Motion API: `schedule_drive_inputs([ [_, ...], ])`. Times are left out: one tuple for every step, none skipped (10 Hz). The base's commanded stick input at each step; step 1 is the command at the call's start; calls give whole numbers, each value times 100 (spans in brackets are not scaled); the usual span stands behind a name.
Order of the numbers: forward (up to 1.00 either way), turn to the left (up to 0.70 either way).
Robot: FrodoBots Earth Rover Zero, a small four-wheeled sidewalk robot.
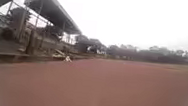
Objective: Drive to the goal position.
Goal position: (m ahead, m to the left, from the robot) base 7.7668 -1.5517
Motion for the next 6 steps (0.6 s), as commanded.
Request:
schedule_drive_inputs([
  [100, 0],
  [100, 0],
  [100, 0],
  [100, 0],
  [100, 0],
  [100, 0],
])
